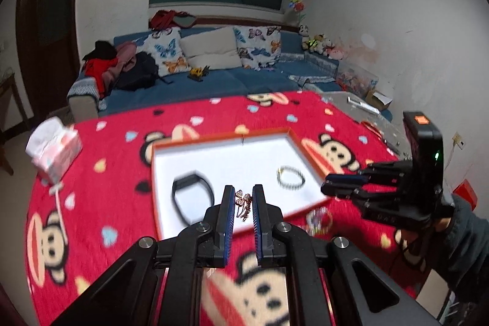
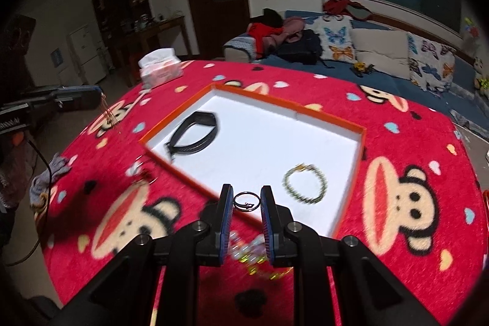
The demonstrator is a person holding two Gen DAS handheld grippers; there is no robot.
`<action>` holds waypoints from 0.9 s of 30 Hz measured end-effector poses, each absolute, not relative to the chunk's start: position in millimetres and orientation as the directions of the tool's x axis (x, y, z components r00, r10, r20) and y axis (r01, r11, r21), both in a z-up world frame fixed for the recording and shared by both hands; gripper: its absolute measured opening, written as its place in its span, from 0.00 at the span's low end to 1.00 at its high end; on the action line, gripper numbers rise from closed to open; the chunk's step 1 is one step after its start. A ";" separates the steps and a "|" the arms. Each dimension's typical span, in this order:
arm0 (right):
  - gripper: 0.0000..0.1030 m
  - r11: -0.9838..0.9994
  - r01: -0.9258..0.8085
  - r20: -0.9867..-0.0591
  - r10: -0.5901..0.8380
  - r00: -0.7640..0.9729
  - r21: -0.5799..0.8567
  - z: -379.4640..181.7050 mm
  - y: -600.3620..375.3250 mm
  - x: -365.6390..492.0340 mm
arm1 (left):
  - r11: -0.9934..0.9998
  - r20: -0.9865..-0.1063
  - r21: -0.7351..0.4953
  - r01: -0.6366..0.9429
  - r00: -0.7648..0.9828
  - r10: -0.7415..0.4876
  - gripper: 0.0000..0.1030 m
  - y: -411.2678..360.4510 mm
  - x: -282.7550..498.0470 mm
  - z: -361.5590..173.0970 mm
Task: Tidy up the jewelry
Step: 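Lower the ring into the tray and open the right gripper while the left releases the pendant there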
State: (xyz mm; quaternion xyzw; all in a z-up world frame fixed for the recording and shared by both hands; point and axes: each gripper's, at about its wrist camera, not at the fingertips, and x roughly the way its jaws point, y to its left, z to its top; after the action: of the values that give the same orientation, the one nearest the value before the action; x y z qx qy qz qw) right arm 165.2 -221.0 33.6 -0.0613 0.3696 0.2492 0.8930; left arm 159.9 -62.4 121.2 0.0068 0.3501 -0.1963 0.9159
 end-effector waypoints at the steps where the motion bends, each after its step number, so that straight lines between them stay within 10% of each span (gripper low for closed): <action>1: 0.20 0.874 -0.481 -0.690 0.392 0.608 0.073 33.6 -223.1 169.0 | 0.922 -0.642 -0.121 0.367 0.680 -0.354 0.11 -64.7 166.8 123.5; 27: 0.20 0.915 -0.394 -0.765 0.313 0.562 0.085 -15.5 -240.0 214.0 | 0.932 -0.840 -0.139 0.334 0.459 -0.290 0.13 -105.4 268.5 -9.2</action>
State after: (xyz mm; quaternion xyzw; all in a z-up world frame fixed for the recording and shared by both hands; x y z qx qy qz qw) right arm 214.0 -240.0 -15.5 -0.0479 0.4227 0.2002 0.8826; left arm 268.5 -105.4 -9.2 0.0227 0.4868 -0.1825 0.8539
